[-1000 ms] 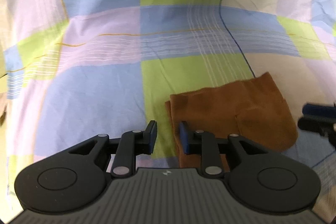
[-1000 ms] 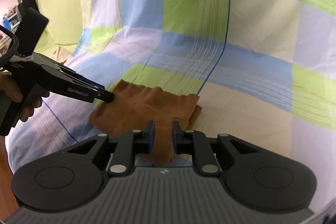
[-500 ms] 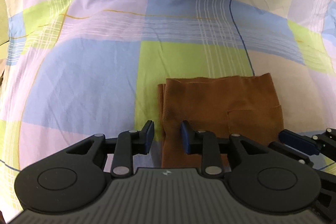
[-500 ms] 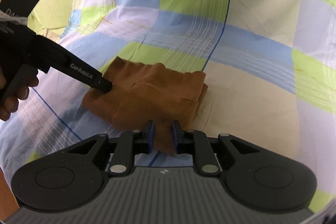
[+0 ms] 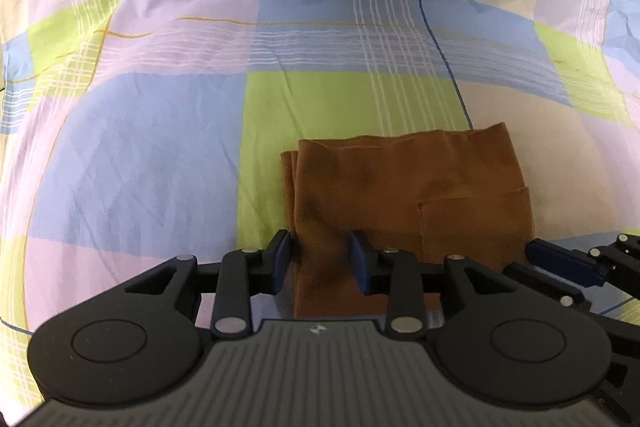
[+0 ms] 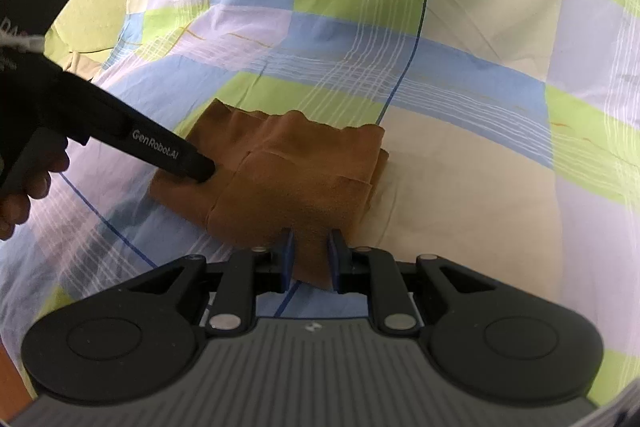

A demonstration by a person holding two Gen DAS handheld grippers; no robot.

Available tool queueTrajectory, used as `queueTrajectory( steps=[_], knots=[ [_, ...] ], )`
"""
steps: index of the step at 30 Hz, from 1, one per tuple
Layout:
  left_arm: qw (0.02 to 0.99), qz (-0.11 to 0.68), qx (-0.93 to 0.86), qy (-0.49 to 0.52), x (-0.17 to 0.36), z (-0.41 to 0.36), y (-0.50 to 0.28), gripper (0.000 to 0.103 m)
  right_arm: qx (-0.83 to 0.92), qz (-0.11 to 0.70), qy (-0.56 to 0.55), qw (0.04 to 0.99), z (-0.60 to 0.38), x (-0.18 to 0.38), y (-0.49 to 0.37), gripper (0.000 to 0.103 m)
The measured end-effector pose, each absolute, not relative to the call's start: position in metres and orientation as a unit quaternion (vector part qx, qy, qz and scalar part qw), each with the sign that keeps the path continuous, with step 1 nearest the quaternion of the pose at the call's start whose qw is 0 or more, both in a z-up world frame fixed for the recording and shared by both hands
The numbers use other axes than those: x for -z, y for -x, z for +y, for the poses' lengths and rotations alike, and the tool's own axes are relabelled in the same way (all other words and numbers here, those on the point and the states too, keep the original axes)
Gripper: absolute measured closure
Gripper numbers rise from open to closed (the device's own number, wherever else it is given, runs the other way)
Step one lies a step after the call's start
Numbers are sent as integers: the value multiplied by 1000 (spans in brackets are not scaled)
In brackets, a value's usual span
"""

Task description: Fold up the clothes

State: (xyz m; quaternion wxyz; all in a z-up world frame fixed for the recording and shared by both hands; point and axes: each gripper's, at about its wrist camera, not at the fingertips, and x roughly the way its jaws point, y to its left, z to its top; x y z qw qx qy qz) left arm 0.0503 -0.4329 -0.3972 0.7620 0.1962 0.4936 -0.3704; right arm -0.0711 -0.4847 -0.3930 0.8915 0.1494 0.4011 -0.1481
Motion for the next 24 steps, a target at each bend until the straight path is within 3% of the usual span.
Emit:
queueTrajectory(
  steps=[6,20,23,24],
  knots=[
    [774,459,391,-192,385,-429,-50,65,163,368,-169,900,-506,374,72,88],
    [780,448,396,-182,398,-446,-70,66,146,377,-188,895,-553,397,35,88],
    [777,444,406,-184,399,-449,-71,75,138,376,-175,899,-550,400,33,97],
    [775,442,410,-187,400,-449,-71,87,136,373,-175,901,-550,401,33,98]
  ],
)
